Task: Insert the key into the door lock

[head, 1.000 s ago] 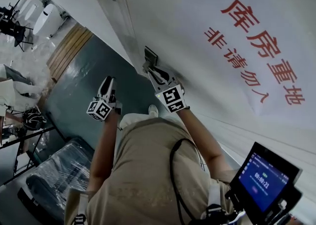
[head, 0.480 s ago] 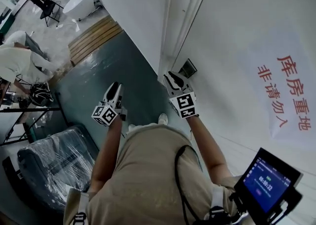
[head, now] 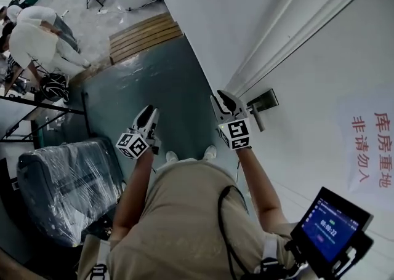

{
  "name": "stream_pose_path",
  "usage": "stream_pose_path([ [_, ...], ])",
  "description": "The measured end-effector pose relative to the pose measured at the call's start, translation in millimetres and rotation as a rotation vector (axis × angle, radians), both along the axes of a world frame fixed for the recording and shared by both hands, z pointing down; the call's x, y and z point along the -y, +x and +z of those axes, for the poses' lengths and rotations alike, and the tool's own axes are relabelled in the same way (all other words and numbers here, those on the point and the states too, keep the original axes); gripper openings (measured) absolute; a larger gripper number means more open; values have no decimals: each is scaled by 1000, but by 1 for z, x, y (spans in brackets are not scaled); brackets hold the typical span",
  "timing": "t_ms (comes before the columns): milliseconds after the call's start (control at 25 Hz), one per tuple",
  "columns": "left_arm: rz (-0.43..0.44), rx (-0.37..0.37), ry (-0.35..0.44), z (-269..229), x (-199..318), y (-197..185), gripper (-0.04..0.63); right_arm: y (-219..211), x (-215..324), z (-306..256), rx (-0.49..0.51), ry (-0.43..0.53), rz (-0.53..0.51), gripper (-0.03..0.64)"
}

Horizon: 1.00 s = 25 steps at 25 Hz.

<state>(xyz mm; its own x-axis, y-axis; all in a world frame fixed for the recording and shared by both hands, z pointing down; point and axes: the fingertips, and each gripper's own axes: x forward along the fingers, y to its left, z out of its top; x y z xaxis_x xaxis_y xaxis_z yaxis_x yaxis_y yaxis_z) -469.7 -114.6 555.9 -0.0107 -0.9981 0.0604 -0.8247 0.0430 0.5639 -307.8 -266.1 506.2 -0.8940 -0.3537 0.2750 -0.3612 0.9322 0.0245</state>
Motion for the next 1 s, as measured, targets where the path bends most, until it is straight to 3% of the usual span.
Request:
stream_pose_path([
  [80,-35,-1,-6,0,-17,-14,142,-18,-10,-3,-5,1,-25,78],
  [160,-74,1,-7,9,-34,-30,62,-35,-21,3,-10,0,-51,78],
  [240,-99,2,-1,19,-49,-45,33,-52,-33,14,-13,-1,-73,78],
  [520,-116,13,-2,29,-76,-67,17,-88,-58,36,-32,-21,-119,78],
  [1000,-216,54,-130,65,-95,-104,18,-128,-73,56,-64,-37,-187,78],
])
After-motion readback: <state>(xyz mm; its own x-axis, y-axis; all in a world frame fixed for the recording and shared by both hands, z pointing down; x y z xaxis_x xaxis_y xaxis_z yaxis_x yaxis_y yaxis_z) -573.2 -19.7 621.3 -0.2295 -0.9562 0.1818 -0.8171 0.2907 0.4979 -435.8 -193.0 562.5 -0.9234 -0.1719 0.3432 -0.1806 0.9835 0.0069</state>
